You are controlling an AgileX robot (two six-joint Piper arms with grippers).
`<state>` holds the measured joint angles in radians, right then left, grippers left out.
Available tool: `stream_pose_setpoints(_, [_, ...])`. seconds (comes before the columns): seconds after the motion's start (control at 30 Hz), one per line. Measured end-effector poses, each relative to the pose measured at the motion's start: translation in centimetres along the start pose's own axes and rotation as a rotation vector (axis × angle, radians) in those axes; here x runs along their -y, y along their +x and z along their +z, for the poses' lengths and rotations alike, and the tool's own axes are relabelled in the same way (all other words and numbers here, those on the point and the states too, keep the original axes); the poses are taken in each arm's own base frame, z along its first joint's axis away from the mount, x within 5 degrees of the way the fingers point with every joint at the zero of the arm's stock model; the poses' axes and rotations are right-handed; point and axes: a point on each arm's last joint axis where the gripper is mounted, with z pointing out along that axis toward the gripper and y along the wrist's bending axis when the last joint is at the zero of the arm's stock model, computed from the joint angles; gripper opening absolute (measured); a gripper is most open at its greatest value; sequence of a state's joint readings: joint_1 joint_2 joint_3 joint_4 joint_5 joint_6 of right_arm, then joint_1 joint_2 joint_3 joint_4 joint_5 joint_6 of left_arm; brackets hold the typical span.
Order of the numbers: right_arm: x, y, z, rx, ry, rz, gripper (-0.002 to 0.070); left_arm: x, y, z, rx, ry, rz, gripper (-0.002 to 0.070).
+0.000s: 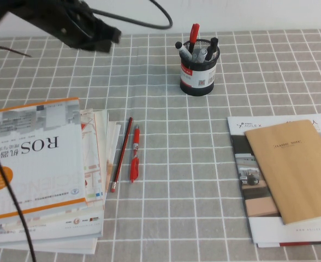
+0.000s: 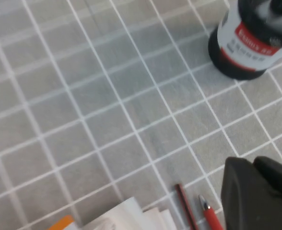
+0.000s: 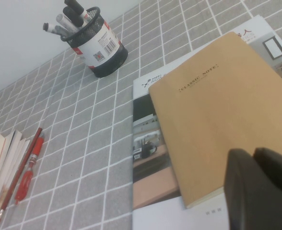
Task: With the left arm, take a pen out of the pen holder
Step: 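Take a marker out of the pen holder and lay it on the table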
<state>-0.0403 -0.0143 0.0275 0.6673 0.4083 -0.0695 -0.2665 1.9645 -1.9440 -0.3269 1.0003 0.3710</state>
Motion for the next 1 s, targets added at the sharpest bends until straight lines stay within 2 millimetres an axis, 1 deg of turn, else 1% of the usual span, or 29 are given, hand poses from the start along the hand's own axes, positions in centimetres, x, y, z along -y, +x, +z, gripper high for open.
stream_pose_setpoints(0.07, [0.0,0.0,0.0,0.0,0.0,0.0,-0.0013,0.5,0.0,-2.5,0.035,-0.031,0.03,0.0004])
stream_pose_setpoints(0.13, [0.0,0.0,0.0,0.0,0.0,0.0,-0.0013,1.0,0.7,-4.1,0.061,-0.051,0.044,0.0002])
stream_pose_setpoints(0.2, [0.0,0.0,0.0,0.0,0.0,0.0,-0.0013,1.4,1.9,-5.2,0.087,-0.068,0.041,0.0001])
stream_pose_setpoints(0.33, [0.0,0.0,0.0,0.0,0.0,0.0,-0.0013,2.3,6.1,-6.8,0.133,-0.108,0.018,0.0])
stream_pose_setpoints(0.43, [0.0,0.0,0.0,0.0,0.0,0.0,-0.0013,3.0,9.9,-7.6,0.162,-0.139,0.0,0.0])
stream_pose_setpoints(0.5, [0.0,0.0,0.0,0.0,0.0,0.0,-0.0013,3.7,12.1,-8.9,0.212,-0.164,-0.004,0.0])
stream_pose_setpoints(0.67, [0.0,0.0,0.0,0.0,0.0,0.0,-0.0013,5.3,16.1,-12.7,0.348,-0.204,-0.002,0.0])
stream_pose_setpoints(0.8, [0.0,0.0,0.0,0.0,0.0,0.0,-0.0013,6.7,19.1,-15.5,0.416,-0.21,0.01,0.0])
stream_pose_setpoints(0.9, [0.0,0.0,0.0,0.0,0.0,0.0,-0.0013,7.5,20.9,-16.7,0.415,-0.197,0.02,0.0])
stream_pose_setpoints(1.0, [0.0,0.0,0.0,0.0,0.0,0.0,-0.0013,8.4,22.7,-17.5,0.36,-0.164,0.028,0.0])
